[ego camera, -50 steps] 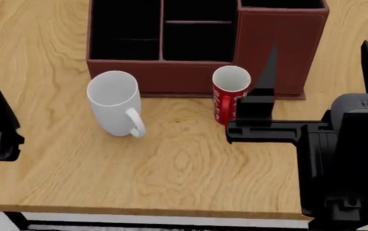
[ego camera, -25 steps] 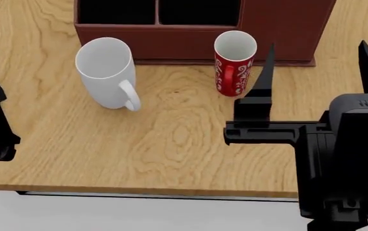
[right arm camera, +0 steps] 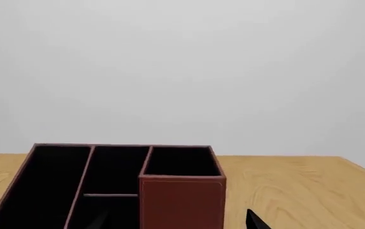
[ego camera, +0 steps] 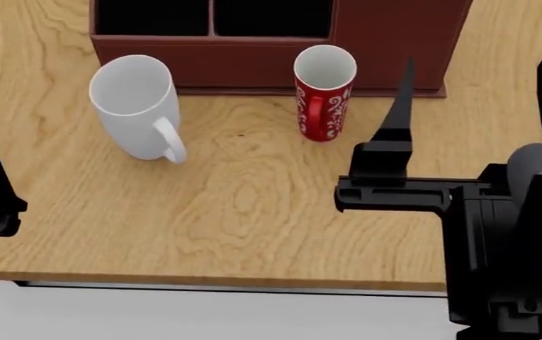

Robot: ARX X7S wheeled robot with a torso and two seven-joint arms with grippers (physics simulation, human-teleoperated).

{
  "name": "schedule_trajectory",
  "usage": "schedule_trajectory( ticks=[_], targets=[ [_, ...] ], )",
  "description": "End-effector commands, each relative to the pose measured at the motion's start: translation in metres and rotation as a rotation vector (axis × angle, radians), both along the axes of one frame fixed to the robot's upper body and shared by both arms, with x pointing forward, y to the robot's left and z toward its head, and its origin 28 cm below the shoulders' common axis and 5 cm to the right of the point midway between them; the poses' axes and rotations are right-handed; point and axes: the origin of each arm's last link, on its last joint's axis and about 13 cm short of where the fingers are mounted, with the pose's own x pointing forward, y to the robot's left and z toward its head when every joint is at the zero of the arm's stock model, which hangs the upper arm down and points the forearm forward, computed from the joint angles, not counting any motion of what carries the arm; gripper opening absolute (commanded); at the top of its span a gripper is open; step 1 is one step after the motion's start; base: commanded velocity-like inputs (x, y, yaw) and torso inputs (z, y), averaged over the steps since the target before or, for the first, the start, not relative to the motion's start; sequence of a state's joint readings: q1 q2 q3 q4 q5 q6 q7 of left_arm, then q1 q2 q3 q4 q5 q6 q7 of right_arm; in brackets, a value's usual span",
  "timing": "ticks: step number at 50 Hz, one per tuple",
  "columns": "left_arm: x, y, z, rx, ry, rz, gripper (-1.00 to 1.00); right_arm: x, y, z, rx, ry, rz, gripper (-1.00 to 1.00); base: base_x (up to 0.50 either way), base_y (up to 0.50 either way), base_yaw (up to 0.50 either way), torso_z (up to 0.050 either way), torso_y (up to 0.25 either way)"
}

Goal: Pick up the white mug and place it to the right of the caddy.

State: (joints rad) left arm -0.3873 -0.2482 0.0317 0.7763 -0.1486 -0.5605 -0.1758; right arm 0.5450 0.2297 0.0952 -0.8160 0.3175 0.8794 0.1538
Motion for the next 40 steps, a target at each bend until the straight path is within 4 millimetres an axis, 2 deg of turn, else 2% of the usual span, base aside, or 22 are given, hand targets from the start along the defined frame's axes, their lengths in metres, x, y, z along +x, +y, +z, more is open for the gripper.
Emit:
schedule_trajectory(
  ticks=[1,17,40],
  targets=[
    [0.0002,0.0009,-0.001,-0.008,0.002,-0.001,1.0,-0.0002,-0.0009,0.0005,0.016,-0.012,0.0,1.0,0.0,-0.38,0.0,0.0,0.0],
    [0.0033,0.0027,-0.004,-0.028,0.011,0.007,1.0,0.0034,0.0009,-0.0003,0.002,0.0,-0.006,1.0,0.0,-0.38,0.0,0.0,0.0],
    [0.0022,0.0047,-0.0041,-0.028,0.014,0.014,1.0,0.0034,0.0023,0.0004,0.025,-0.002,-0.004,1.0,0.0,0.0,0.0,0.0,0.0]
  ],
)
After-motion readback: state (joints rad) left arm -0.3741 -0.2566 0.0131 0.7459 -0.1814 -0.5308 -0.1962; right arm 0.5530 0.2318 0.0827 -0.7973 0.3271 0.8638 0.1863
